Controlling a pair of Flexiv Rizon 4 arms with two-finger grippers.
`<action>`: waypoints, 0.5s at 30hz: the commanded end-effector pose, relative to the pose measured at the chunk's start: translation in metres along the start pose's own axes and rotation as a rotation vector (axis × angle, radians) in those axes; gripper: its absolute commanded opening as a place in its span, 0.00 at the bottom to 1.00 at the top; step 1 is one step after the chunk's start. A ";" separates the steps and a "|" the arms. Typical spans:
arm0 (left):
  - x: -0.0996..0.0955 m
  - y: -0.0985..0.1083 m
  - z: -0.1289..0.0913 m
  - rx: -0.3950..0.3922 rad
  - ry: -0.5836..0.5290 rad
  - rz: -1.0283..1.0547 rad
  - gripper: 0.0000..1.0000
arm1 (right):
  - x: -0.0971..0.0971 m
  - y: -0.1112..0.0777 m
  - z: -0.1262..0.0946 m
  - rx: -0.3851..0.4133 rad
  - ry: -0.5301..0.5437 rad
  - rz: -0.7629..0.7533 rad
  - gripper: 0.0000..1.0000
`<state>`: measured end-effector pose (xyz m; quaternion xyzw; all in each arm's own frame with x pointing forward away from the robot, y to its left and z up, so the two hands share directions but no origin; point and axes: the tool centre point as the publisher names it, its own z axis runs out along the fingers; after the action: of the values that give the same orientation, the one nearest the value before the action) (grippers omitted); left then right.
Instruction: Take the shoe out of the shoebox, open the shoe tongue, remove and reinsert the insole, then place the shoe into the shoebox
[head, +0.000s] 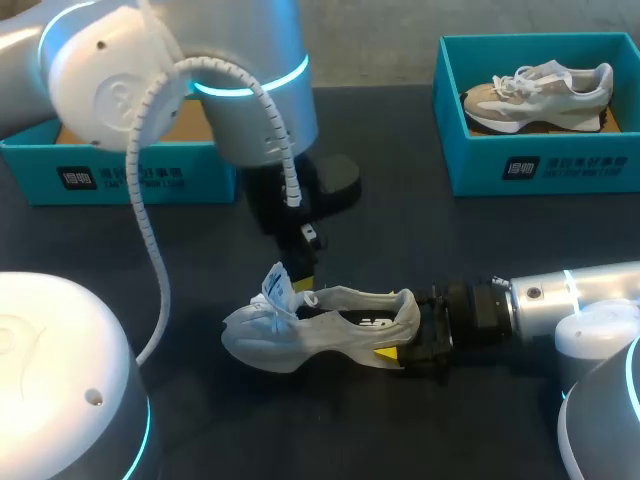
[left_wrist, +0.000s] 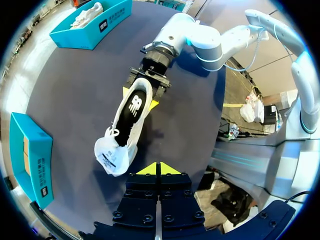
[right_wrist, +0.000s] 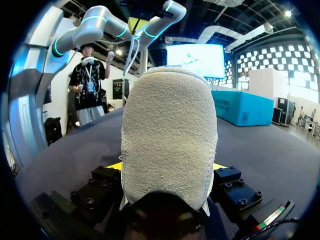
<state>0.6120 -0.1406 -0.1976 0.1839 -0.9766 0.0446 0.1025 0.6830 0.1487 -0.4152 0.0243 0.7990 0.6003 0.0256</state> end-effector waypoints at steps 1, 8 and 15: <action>-0.001 -0.004 -0.001 -0.041 0.001 0.000 0.00 | 0.001 -0.001 0.001 0.003 -0.001 0.001 0.00; -0.007 -0.017 0.017 -0.021 -0.144 0.162 0.00 | 0.001 -0.001 0.001 0.003 -0.001 0.001 0.00; -0.024 -0.034 0.039 0.005 -0.138 0.316 0.00 | 0.001 -0.001 0.001 0.003 -0.001 0.001 0.00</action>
<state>0.6317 -0.1611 -0.2278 0.0493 -0.9979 0.0391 0.0169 0.6830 0.1487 -0.4152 0.0242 0.7990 0.6003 0.0257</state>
